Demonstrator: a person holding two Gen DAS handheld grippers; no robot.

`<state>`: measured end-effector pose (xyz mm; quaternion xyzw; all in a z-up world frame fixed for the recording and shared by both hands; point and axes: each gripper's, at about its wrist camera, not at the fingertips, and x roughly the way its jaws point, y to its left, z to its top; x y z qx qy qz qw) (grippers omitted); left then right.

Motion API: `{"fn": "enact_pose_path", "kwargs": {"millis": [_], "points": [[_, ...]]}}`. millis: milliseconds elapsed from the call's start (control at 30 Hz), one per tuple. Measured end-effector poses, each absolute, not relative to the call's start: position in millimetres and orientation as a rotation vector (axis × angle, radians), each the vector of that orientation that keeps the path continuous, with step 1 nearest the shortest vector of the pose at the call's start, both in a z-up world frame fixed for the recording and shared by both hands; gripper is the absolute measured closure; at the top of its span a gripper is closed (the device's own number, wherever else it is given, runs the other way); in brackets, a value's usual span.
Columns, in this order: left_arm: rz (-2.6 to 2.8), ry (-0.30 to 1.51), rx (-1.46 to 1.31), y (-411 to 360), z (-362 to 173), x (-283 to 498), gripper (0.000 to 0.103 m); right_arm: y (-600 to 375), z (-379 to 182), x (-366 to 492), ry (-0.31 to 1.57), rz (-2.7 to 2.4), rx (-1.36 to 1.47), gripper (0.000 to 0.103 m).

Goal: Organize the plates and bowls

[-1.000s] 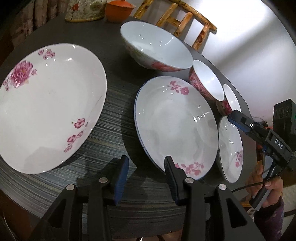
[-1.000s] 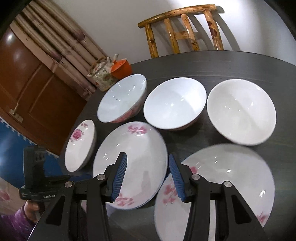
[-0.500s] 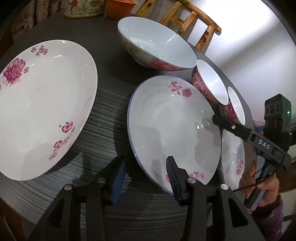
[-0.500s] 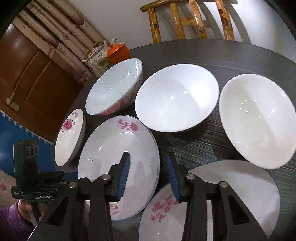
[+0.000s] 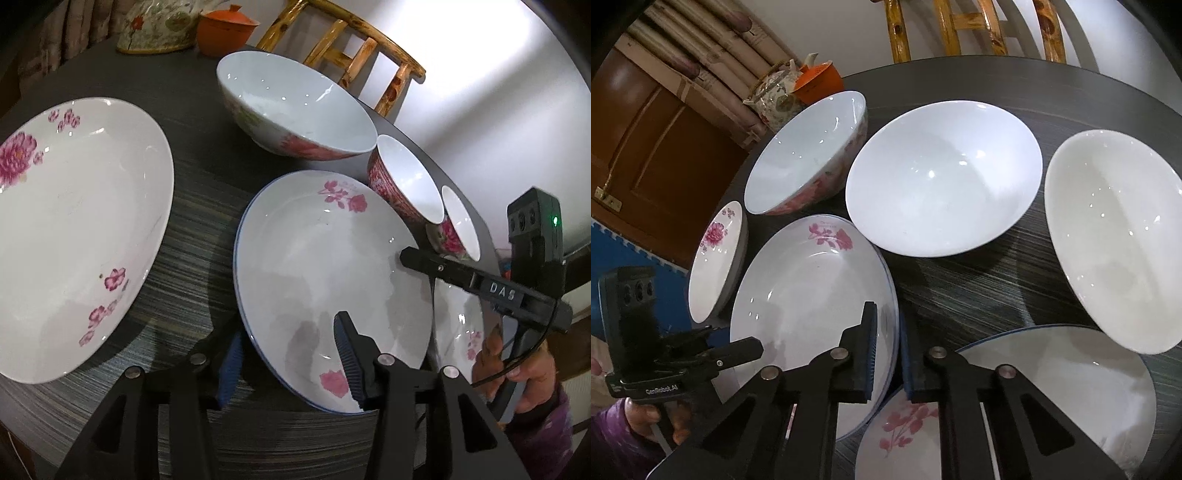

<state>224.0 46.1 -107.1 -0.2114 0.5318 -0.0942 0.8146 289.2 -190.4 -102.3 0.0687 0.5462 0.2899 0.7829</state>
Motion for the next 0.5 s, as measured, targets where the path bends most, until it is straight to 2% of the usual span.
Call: {"fn": "enact_pose_path", "kwargs": {"millis": [33, 100, 500], "points": [[-0.172, 1.138, -0.421, 45, -107, 224, 0.078, -191, -102, 289, 1.179, 0.625, 0.148, 0.092], [-0.148, 1.138, -0.403, 50, -109, 222, 0.088, -192, -103, 289, 1.178, 0.618, 0.146, 0.093], [-0.115, 1.142, -0.409, 65, -108, 217, 0.089, -190, -102, 285, 1.204, 0.597, 0.189, 0.095]]}}
